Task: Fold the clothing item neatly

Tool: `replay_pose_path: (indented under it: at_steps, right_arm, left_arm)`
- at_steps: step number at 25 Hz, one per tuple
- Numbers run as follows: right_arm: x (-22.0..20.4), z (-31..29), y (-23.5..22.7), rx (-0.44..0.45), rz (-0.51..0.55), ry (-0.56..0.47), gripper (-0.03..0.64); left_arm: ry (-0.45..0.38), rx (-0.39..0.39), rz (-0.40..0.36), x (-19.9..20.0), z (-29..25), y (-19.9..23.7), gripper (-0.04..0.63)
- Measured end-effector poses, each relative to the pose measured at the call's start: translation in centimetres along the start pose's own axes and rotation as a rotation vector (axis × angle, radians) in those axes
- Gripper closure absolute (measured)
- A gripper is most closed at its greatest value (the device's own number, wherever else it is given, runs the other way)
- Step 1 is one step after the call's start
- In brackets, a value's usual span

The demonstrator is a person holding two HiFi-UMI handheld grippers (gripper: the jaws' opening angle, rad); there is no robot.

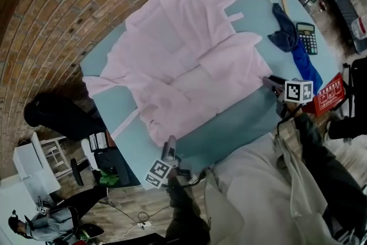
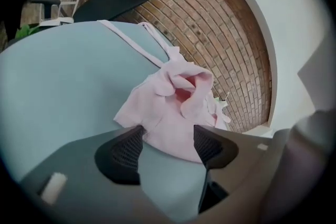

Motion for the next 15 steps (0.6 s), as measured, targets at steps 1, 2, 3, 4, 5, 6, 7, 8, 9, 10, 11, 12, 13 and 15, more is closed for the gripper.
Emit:
replay_pose_path:
  at_steps: [1, 2, 3, 4, 5, 6, 7, 8, 9, 10, 11, 12, 13, 15]
  right_arm:
    - [0.3, -0.7, 0.0, -0.005, 0.014, 0.005, 0.453]
    - [0.7, -1.3, 0.1, -0.014, 0.036, 0.012, 0.453]
    - [1.0, -1.8, 0.1, -0.024, 0.057, 0.017, 0.472]
    - [1.2, -2.2, 0.2, -0.029, 0.072, 0.022, 0.484]
    - [1.3, -2.5, 0.3, -0.029, 0.081, 0.027, 0.518]
    - [1.3, -2.7, 0.4, -0.026, 0.085, 0.031, 0.552]
    - [1.3, -2.7, 0.5, -0.022, 0.089, 0.035, 0.574]
    - [1.2, -2.7, 0.6, -0.018, 0.093, 0.036, 0.581]
    - [1.1, -2.5, 0.7, -0.016, 0.098, 0.036, 0.584]
    - [0.9, -2.2, 0.7, -0.015, 0.102, 0.034, 0.586]
    - [0.7, -1.8, 0.7, -0.015, 0.102, 0.032, 0.586]
    - [0.5, -1.3, 0.6, -0.015, 0.098, 0.031, 0.586]
    - [0.1, -0.7, 0.6, -0.014, 0.092, 0.031, 0.586]
    - [-0.7, 0.3, 0.4, -0.015, 0.083, 0.034, 0.587]
  left_arm:
    - [-0.014, 0.009, -0.012, 0.4, -0.3, 0.1, 0.278]
    - [-0.030, 0.027, -0.025, 0.9, -0.6, 0.4, 0.289]
    - [-0.049, 0.055, -0.034, 1.2, -0.8, 0.8, 0.330]
    - [-0.070, 0.087, -0.034, 1.5, -0.9, 1.2, 0.381]
    - [-0.092, 0.116, -0.027, 1.8, -1.0, 1.7, 0.445]
    - [-0.112, 0.134, -0.021, 2.0, -1.1, 2.0, 0.502]
    - [-0.128, 0.145, -0.019, 2.1, -1.2, 2.2, 0.509]
    - [-0.137, 0.151, -0.022, 2.1, -1.3, 2.2, 0.526]
    - [-0.141, 0.154, -0.028, 2.0, -1.3, 2.1, 0.554]
    - [-0.141, 0.154, -0.033, 1.8, -1.3, 1.9, 0.561]
    - [-0.138, 0.150, -0.033, 1.4, -1.0, 1.8, 0.563]
    - [-0.133, 0.147, -0.030, 1.0, -0.7, 1.7, 0.563]
    - [-0.124, 0.144, -0.028, 0.5, -0.3, 1.7, 0.563]
    - [-0.104, 0.144, -0.029, -0.5, 0.8, 1.9, 0.565]
Point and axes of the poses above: the fingertips, and each gripper's own axes: z backward along the fingers, y to its left, x out of its top, the point moved 6 cm from there along z, backward along the fingers
